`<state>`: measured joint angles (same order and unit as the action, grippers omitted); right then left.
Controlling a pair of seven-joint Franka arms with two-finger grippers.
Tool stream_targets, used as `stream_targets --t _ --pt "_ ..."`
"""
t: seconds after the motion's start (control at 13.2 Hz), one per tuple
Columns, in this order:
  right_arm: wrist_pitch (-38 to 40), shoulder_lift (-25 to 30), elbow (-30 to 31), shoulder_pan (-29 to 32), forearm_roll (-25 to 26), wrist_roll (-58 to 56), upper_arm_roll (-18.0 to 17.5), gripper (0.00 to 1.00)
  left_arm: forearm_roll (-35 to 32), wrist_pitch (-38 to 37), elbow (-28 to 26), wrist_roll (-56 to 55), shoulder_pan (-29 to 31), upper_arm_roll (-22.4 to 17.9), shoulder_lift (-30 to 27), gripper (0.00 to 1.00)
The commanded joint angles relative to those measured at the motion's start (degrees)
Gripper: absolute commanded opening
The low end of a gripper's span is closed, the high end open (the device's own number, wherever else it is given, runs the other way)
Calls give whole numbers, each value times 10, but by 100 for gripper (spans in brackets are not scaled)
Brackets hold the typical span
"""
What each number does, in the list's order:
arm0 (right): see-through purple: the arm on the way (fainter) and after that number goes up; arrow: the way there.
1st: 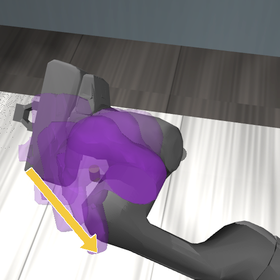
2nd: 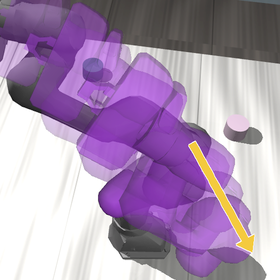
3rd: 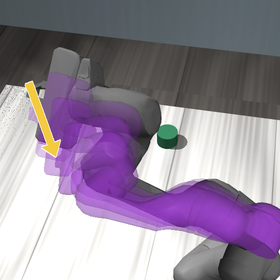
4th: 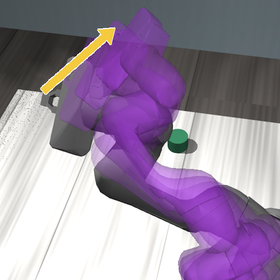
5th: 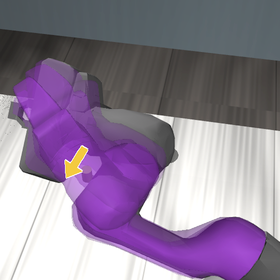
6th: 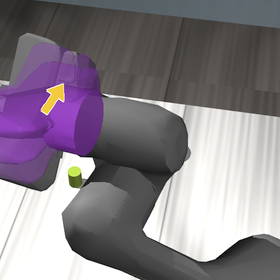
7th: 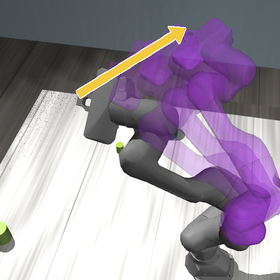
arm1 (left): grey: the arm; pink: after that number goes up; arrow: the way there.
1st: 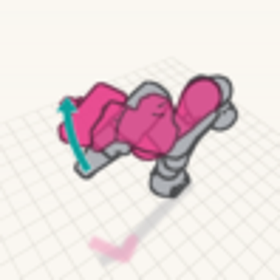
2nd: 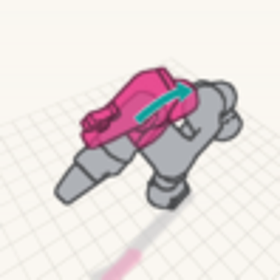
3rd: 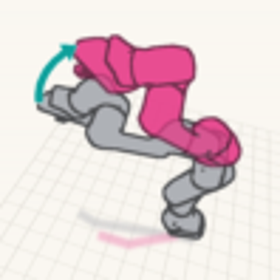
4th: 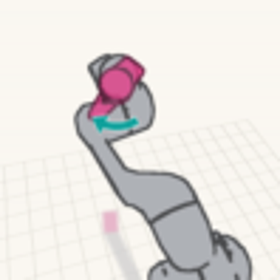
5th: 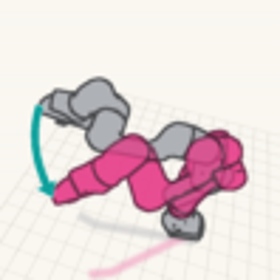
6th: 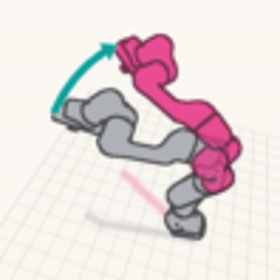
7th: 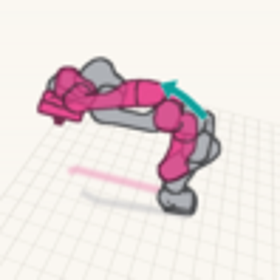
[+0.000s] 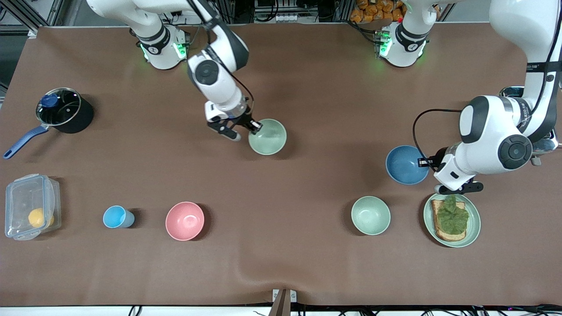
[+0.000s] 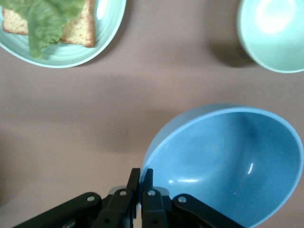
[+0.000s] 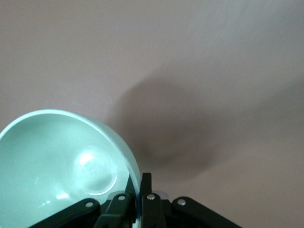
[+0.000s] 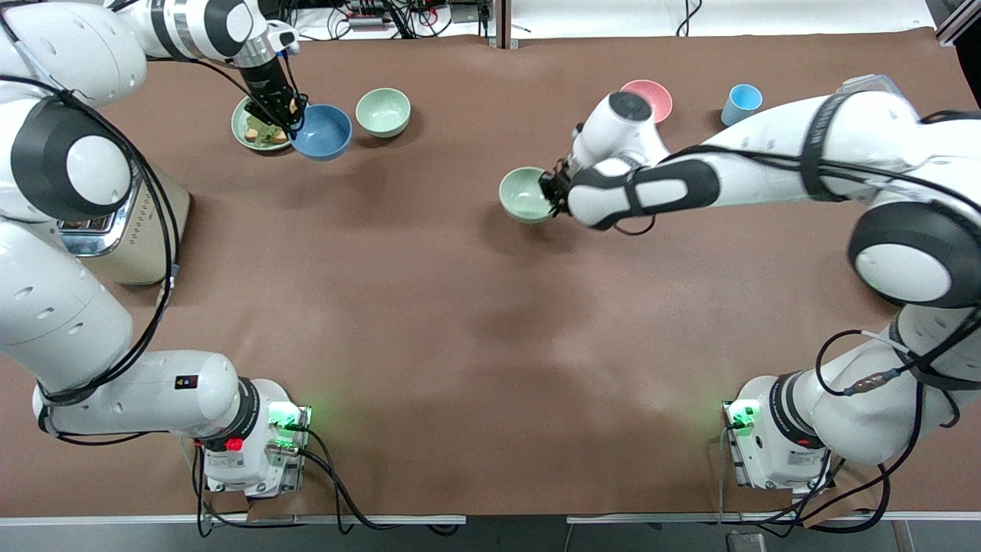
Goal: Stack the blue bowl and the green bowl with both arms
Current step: 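Carry the green bowl to the table center with the right gripper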
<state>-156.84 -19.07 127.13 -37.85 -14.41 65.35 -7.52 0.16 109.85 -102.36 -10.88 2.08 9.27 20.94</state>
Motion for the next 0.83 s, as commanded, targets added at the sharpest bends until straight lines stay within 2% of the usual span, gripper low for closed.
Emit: stream_targets --t 0.0,0.45,0.76 --pt "-46 -45 -17 -39 -5 45 10 0 12 -17 15 -2 -2 8 1 0" --pt "-46 -56 -29 -66 -4 83 15 0 12 -30 25 1 -1 18 -5 0" --pt "-47 -67 -29 -71 -3 84 17 0 26 -35 58 -3 -3 27 -3 0"
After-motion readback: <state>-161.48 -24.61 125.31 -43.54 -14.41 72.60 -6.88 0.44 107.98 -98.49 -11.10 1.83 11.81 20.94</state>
